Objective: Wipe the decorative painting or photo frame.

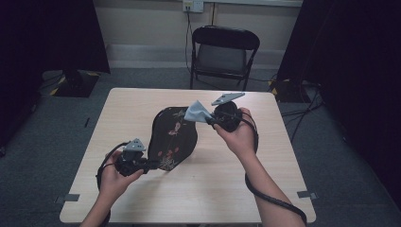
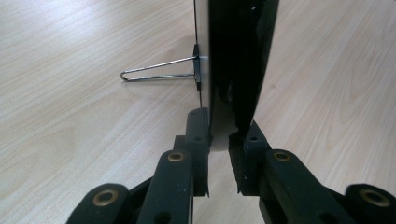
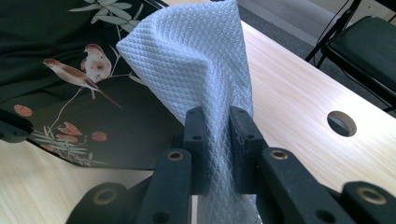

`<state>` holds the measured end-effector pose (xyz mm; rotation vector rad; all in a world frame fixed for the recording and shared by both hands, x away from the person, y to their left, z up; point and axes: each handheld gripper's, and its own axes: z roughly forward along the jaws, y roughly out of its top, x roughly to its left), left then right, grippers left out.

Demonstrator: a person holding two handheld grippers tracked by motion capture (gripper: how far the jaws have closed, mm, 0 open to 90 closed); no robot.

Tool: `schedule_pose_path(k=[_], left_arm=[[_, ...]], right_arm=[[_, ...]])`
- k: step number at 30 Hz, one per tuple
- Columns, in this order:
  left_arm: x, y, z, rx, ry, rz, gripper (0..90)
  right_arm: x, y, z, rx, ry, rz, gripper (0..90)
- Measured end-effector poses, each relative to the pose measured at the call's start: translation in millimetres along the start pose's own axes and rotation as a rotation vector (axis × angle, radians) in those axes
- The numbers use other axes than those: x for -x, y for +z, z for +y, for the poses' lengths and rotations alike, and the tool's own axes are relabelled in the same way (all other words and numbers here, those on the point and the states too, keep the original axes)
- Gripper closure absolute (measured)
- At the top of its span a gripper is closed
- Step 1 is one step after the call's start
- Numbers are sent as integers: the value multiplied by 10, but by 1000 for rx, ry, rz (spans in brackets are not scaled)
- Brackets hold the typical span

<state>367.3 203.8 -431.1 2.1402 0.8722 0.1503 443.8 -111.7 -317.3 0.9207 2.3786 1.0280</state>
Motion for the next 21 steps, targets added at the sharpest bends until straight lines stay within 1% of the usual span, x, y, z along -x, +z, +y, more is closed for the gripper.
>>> schedule_pose_path(k=[2,4,6,13,14,17,21], left_arm=[[-2,-1,0,0,2,0,786],[-1,0,1,0,1,1,787],[0,0,3,-3,5,2,787],[-5,1,7,-3,6,-1,786],[-6,1,7,-4,7,-1,787],[-6,1,8,-4,6,-1,787],[-6,1,6,-3,7,-1,787]], right_arm=[[2,11,-13,0,5,3,794],[9,55,-73,-2,18,13,794],[6,65,-88,-7,20,14,794],[-11,201,-252,-28,30,19,793],[-13,235,-299,-29,36,23,793],[-17,267,-345,-30,37,25,793],[-34,336,-452,-46,49,31,793]])
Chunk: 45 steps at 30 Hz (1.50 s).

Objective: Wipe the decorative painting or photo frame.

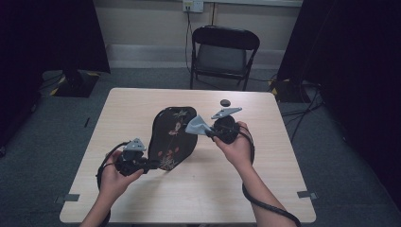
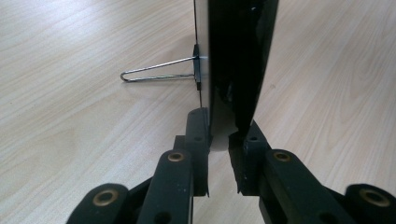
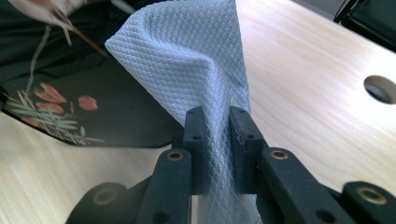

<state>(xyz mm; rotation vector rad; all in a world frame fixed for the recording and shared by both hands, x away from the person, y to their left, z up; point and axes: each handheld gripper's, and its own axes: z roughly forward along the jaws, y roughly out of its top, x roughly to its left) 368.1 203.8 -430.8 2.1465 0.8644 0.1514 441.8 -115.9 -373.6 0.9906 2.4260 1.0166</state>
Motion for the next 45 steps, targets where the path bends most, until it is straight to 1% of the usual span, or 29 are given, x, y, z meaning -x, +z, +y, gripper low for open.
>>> schedule_pose_path(k=[7,11,23,28,31,36,39,45], left_arm=[[-1,0,0,0,1,0,786],[-1,0,1,-1,0,0,787],[1,0,-1,0,2,1,787],[1,0,-1,0,2,1,787],[0,-1,-2,3,-4,3,786],[0,-1,-4,3,-4,3,786],[0,-1,-2,2,-5,4,786],[0,-1,-4,3,-6,4,786]], right_arm=[[-17,113,-148,-28,-3,1,793],[-25,207,-258,-47,4,0,793],[-45,394,-469,-84,19,3,792],[-92,507,-583,-114,22,12,792],[-118,583,-672,-145,14,10,792],[-127,602,-727,-157,16,16,791],[-127,581,-753,-159,19,20,791],[-121,511,-795,-165,6,19,791]])
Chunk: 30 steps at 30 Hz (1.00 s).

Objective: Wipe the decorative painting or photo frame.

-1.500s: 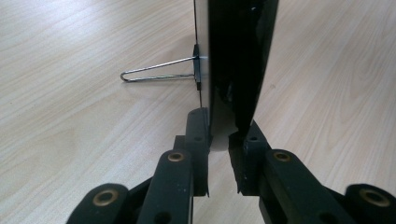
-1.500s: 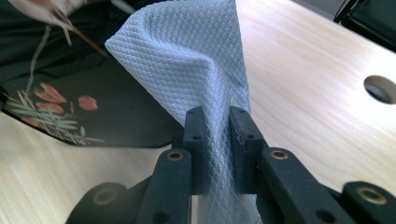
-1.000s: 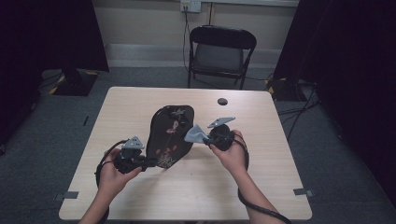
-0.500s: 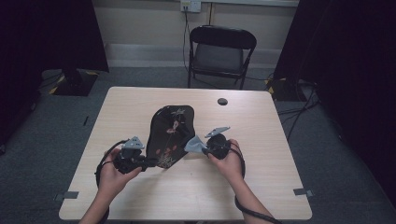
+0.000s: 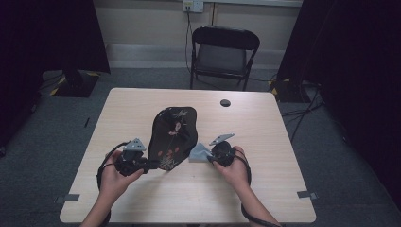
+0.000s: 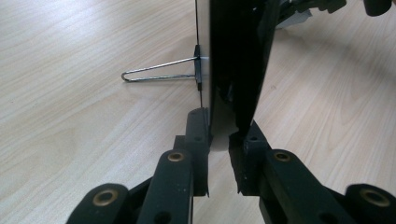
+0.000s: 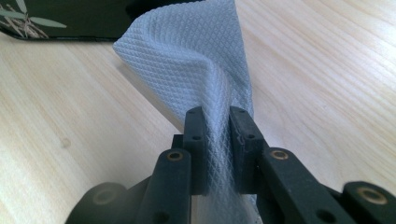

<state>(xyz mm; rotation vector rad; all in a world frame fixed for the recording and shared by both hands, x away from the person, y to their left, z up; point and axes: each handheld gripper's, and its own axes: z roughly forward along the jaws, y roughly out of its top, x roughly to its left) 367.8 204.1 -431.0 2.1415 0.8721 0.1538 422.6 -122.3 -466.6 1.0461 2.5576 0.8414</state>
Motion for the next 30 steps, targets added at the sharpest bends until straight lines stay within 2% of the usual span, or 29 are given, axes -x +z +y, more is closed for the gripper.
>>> schedule_pose_path(k=[8,14,16,18,22,30], left_arm=[[1,0,3,1,-4,1,786],[3,0,3,0,-3,2,786],[6,0,3,0,-4,2,786],[5,1,2,0,-5,2,786],[3,0,3,-1,-3,1,786],[1,0,3,-1,-2,1,786]], right_arm=[[28,-211,42,32,-8,-1,791],[83,-482,178,69,-6,4,791],[87,-509,195,72,-6,3,791],[97,-625,278,83,-19,-7,791],[112,-736,372,92,-30,-14,791],[116,-1082,710,137,-69,-37,791]])
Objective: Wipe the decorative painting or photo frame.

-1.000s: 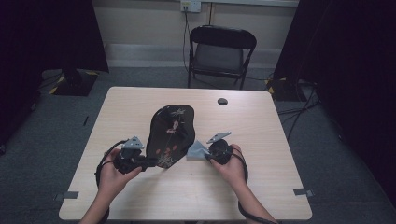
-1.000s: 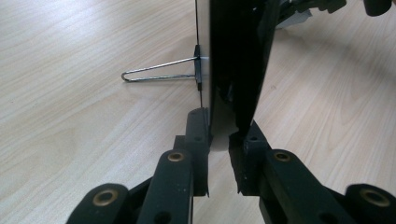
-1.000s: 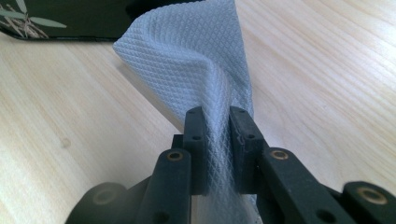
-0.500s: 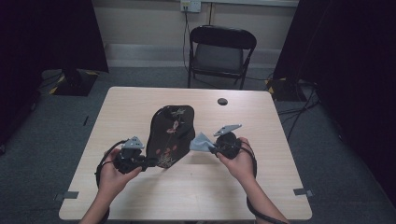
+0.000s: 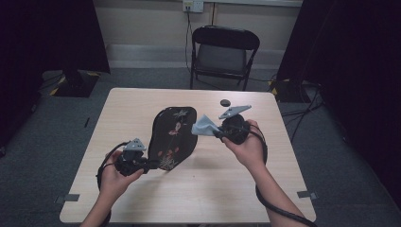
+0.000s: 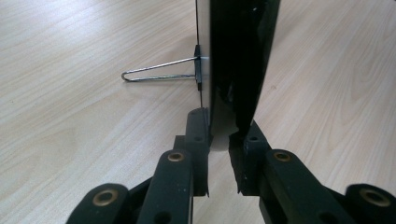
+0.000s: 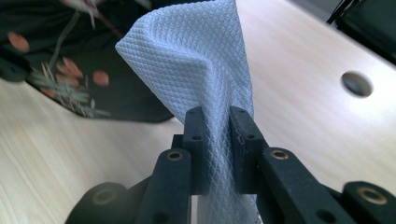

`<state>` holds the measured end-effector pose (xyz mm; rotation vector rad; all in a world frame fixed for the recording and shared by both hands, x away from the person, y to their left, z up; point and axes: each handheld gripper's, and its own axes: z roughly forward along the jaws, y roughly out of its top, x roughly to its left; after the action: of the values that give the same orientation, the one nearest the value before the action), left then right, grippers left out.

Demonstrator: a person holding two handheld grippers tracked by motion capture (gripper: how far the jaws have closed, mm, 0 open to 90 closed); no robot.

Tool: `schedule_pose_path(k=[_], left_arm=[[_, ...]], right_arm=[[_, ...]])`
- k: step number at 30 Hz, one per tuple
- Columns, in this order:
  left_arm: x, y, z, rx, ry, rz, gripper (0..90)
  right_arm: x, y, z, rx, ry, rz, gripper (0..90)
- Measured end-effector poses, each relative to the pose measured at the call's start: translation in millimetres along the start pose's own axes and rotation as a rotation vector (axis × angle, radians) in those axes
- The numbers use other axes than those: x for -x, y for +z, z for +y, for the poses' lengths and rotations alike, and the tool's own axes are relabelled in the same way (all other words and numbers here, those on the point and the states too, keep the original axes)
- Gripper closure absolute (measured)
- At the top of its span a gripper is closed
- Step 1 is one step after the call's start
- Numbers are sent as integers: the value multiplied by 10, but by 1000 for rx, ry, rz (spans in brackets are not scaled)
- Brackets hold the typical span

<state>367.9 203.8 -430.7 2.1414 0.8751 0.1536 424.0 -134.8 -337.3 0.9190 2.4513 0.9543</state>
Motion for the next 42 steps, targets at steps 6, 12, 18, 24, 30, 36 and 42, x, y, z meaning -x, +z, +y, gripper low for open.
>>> schedule_pose_path(k=[6,12,18,24,30,36,42], left_arm=[[1,1,1,-2,5,-1,786],[-5,0,0,-2,7,-3,786],[-6,0,0,-2,9,-6,786],[-6,1,2,-3,9,-7,786],[-6,1,2,-3,10,-7,786],[-7,1,1,-3,10,-7,786],[-7,1,1,-3,11,-7,786]], right_arm=[[-39,-156,318,44,-26,-20,791],[-164,-89,515,53,-36,-18,790],[-191,39,509,40,-30,-18,789],[-175,133,424,26,-22,-12,789],[-188,221,320,8,-13,-7,788],[-189,305,212,-9,-5,-6,788],[-190,407,78,-22,10,-1,788]])
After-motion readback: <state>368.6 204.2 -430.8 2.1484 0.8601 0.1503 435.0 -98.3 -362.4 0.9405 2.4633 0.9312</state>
